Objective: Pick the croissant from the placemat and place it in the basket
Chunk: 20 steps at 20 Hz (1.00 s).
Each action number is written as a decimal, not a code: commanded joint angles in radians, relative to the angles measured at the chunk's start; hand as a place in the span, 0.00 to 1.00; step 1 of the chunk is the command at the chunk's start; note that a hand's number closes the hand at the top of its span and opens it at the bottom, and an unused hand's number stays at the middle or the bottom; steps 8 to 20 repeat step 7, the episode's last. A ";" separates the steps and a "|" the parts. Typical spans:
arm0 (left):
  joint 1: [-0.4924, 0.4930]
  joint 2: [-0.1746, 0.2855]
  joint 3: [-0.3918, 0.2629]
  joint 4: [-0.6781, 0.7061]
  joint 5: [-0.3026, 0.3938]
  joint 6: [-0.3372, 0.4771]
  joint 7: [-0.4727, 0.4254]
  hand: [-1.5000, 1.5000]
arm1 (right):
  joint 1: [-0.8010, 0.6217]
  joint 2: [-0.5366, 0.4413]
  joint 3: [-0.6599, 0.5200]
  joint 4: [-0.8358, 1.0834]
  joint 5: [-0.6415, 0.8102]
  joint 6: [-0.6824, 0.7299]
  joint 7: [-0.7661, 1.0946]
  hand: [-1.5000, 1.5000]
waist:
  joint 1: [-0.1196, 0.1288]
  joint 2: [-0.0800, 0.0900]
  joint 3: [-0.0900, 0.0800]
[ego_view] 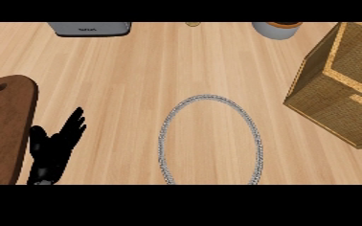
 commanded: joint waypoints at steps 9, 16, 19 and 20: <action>0.060 -0.031 -0.006 0.059 -0.010 0.019 0.055 0.50 | 0.254 0.009 -0.191 -0.322 -0.156 0.081 0.041 0.00 | -0.030 0.007 -0.013; 0.060 -0.031 -0.006 0.059 -0.010 0.019 0.055 0.50 | 0.254 0.009 -0.191 -0.322 -0.156 0.081 0.041 0.00 | -0.030 0.007 -0.013; 0.060 -0.031 -0.006 0.059 -0.010 0.019 0.055 0.50 | 0.254 0.009 -0.191 -0.322 -0.156 0.081 0.041 0.00 | -0.030 0.007 -0.013; 0.060 -0.031 -0.006 0.059 -0.010 0.019 0.055 0.50 | 0.254 0.009 -0.191 -0.322 -0.156 0.081 0.041 0.00 | -0.030 0.007 -0.013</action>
